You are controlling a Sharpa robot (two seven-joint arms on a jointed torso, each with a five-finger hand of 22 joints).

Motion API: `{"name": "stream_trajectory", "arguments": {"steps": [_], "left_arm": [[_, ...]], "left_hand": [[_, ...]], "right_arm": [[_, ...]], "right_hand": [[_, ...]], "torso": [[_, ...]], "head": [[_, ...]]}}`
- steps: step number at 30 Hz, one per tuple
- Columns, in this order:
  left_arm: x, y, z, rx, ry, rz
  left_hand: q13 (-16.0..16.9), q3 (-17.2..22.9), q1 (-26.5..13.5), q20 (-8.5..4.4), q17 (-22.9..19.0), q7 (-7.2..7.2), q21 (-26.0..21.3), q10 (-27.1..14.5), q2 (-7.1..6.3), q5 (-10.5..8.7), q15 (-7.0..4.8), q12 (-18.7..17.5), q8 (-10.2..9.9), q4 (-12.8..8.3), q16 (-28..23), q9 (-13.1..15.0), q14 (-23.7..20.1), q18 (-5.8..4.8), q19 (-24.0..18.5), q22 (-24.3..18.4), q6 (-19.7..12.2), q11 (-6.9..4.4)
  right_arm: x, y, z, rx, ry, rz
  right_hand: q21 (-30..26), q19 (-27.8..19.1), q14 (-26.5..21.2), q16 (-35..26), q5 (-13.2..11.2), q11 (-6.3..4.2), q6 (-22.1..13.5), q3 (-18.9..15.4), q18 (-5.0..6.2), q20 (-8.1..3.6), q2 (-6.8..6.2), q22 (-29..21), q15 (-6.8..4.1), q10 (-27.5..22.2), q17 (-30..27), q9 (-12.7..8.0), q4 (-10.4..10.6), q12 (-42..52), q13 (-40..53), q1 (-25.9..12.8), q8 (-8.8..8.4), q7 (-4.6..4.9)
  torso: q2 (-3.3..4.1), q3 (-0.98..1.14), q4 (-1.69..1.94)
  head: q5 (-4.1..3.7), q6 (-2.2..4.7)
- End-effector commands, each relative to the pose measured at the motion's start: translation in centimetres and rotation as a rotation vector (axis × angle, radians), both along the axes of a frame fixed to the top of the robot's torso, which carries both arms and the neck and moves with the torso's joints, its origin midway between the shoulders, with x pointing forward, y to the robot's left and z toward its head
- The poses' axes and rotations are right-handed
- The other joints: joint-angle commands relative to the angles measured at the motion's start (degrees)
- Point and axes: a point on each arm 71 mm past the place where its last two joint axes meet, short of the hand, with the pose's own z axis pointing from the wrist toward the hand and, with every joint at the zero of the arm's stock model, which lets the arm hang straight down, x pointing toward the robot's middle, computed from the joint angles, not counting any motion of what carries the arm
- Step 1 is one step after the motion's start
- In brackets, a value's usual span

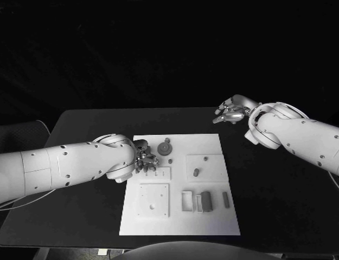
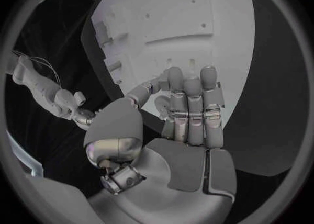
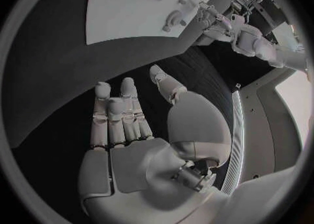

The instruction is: Assemble the parts on the task board

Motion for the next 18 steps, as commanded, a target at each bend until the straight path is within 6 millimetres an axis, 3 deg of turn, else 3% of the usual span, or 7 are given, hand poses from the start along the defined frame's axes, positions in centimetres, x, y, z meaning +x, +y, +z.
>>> {"name": "stream_trajectory", "arguments": {"steps": [1, 18], "left_arm": [[0.0, -0.26, -0.02, 0.008, -0.01, -0.018], [-0.35, -0.58, -0.77, 0.007, 0.002, -0.019]], "left_hand": [[0.1, 3.6, -0.3, -0.21, -0.1, -4.94, 0.3, -0.1, 0.04, 0.15, -0.39, 0.3, 0.3, -3.2, 0.2, 0.0, -0.1, 1.14, 0.3, 1.4, 4.9, -0.55], [0.1, 3.7, -0.3, -0.27, -0.5, -4.94, 0.6, -0.4, -0.05, -0.16, -0.42, 0.7, 0.8, -3.1, 0.8, 0.0, -0.3, 1.13, 0.2, 1.4, 4.6, -0.56]], "right_arm": [[-0.06, 0.18, -0.07, -0.001, 0.013, 0.016], [-0.13, 0.54, -0.18, -0.009, 0.028, 0.029]], "right_hand": [[-0.2, -0.5, -0.1, -0.3, 0.3, 0.14, -0.3, -0.4, 0.87, 0.08, 0.43, 0.5, -0.13, -0.2, -0.1, -0.1, 0.1, 0.3, 0.0, 0.3, 0.12, 0.81], [-0.3, -0.6, -0.3, -0.3, 0.3, 0.18, -0.3, -0.5, 0.87, 0.15, 0.59, 0.6, -0.09, -0.4, -0.1, -0.1, 0.1, 0.3, -0.1, 0.3, 0.1, 0.84]], "torso": [[0.0, -0.03, -0.01], [0.01, 0.04, -0.05]], "head": [[-0.04, -0.1], [-0.17, -0.35]]}}
